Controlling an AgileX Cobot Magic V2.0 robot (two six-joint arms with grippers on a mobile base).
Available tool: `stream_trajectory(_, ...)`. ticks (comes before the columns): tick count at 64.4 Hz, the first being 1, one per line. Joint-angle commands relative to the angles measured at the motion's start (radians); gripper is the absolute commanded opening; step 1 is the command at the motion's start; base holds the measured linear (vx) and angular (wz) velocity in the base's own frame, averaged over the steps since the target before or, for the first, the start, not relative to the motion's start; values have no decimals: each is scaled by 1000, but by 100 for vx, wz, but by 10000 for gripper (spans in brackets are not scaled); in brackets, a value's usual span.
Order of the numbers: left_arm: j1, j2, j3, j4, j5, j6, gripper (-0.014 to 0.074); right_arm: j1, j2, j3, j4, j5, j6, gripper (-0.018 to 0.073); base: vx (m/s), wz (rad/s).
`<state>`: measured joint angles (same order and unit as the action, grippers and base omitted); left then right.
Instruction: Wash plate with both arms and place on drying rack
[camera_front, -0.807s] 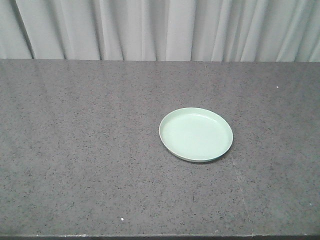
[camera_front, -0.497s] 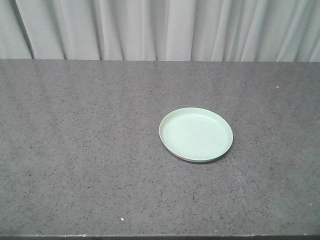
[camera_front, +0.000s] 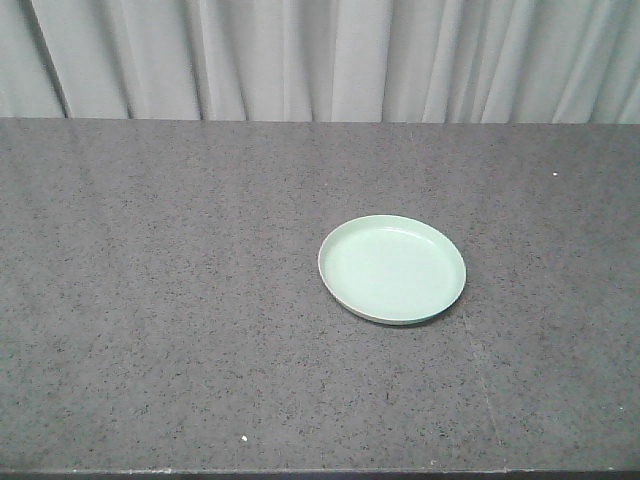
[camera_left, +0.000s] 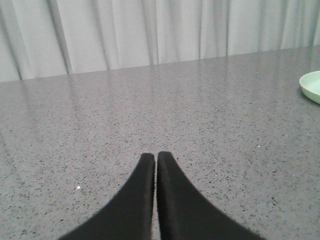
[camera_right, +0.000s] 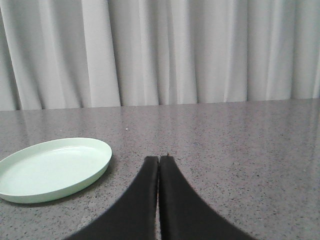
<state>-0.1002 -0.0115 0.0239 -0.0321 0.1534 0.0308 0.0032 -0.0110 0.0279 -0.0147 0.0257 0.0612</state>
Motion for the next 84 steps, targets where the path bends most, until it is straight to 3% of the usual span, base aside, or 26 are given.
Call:
stream_trajectory(1,1,-15,28,-4,-75,-10,4,-6,-11,2,-3,-77,-4,-9,0,0)
stream_trajectory(11,1,-15,28,-4,-75,-10,4,-6,-11,2,6,-114,6,-9,0,0)
stream_trajectory(23,1,-15,28,-4,-75,-10,4,-6,-9,-15,136,-246,128,-6,0,0)
stream_trajectory(30,1,-15,28,-4,-75,-10,4,-5,3,-126,131,-149,188,-6,0,0)
stream_trajectory(39,1,-15,28,-4,-75,-10,4,-5,119,-371,78,58,120,-6,0,0)
stream_trajectory(48,1,-15,28,-4,-75,-10,4,-5,342,-625,109,267,-21,2,0,0)
stream_trajectory(56,1,-15,28,-4,-75,-10,4,-5,513,-776,239,362,-230,84,0,0)
stream_trajectory(64,1,-15,28,-4,-75,-10,4,-5,663,-886,432,413,-470,284,0,0)
stream_trajectory(72,1,-15,28,-4,-75,-10,4,-5,784,-933,660,353,-664,491,0,0)
stream_trajectory(77,1,-15,28,-4,-75,-10,4,-5,846,-961,811,314,-789,552,0,0)
stream_trajectory(84,1,-15,28,-4,-75,-10,4,-5,961,-1065,984,462,-956,559,0,0)
